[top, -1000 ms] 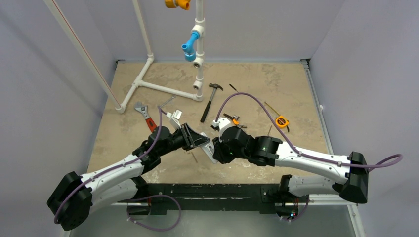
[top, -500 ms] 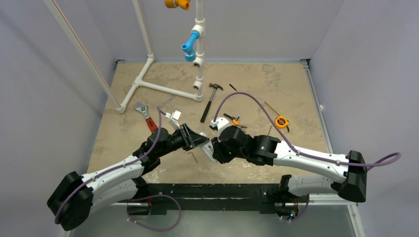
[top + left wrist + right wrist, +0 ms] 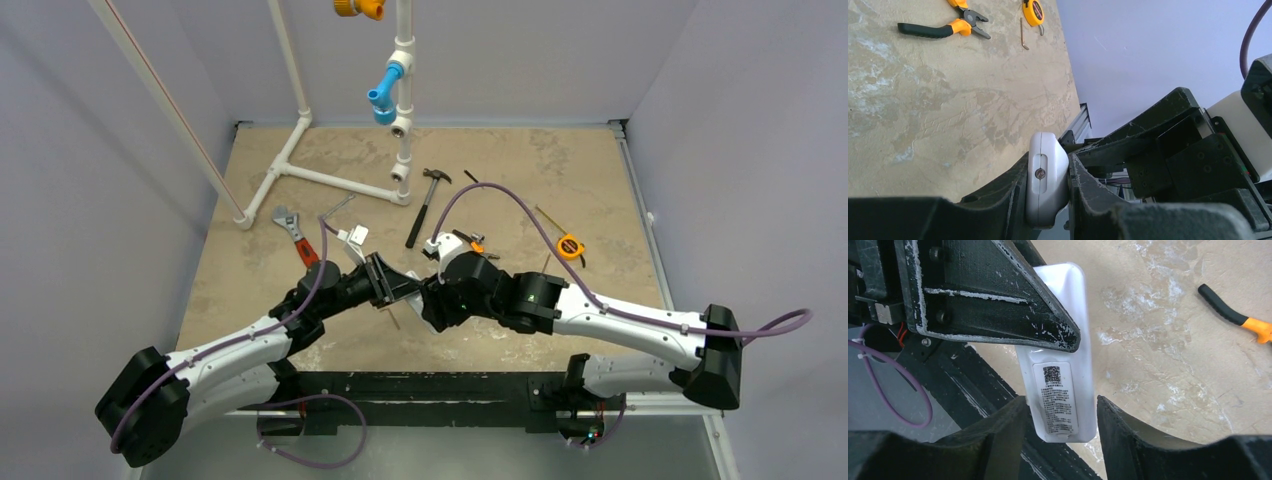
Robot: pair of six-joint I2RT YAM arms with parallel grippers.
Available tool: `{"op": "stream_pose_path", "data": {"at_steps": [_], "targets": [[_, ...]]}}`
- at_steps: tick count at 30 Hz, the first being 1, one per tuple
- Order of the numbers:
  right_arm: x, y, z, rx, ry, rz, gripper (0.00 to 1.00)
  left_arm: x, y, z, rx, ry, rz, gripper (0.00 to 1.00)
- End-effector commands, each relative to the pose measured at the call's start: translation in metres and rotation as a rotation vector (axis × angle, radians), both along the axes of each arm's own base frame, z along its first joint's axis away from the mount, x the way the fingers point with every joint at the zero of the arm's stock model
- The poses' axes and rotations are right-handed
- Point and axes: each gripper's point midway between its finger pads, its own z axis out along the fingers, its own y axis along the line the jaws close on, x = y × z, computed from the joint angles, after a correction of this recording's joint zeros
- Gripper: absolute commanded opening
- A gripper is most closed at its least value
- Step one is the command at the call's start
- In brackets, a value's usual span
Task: Load the batteries into the remote control
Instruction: Load the battery cover into the remote control.
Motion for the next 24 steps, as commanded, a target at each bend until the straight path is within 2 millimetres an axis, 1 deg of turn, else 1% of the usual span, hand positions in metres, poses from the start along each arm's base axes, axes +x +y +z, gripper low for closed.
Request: {"op": "stream_pose_path", "data": {"at_steps": [1, 4, 8, 11, 15, 18, 19, 21, 23, 24], "targets": [[0.005, 0.006, 0.039, 0.094, -0.059, -0.002, 0.56, -0.003, -0.003, 0.023, -0.084, -0.046, -0.02, 0.0], [0.006, 0.001, 0.057, 0.142, -0.089, -0.02, 0.63, -0.003, -0.004, 0.023, -0.09, -0.042, -0.02, 0.0], [0.009, -0.007, 0.078, 0.222, -0.124, -0.062, 0.68, -0.004, -0.004, 0.024, -0.111, -0.034, -0.022, 0.0], [0.009, -0.014, 0.084, 0.29, -0.118, -0.121, 0.7, -0.004, -0.005, 0.028, -0.136, -0.032, -0.021, 0.0], [0.009, -0.028, 0.082, 0.419, -0.073, -0.241, 0.74, -0.003, -0.005, 0.039, -0.196, -0.026, -0.015, 0.0], [0.009, -0.036, 0.08, 0.54, -0.057, -0.297, 0.81, -0.003, -0.005, 0.049, -0.253, -0.026, -0.014, 0.0], [0.008, -0.037, 0.086, 0.609, -0.052, -0.309, 0.83, -0.003, -0.005, 0.051, -0.267, -0.024, -0.014, 0.0], [0.005, -0.039, 0.087, 0.682, -0.037, -0.316, 0.87, -0.003, -0.005, 0.055, -0.287, -0.028, -0.014, 0.0], [0.003, -0.039, 0.083, 0.729, -0.014, -0.322, 0.89, -0.003, -0.004, 0.057, -0.294, -0.027, -0.009, 0.0], [0.002, -0.038, 0.085, 0.756, -0.003, -0.325, 0.9, -0.002, -0.004, 0.058, -0.297, -0.028, -0.006, 0.0]]}}
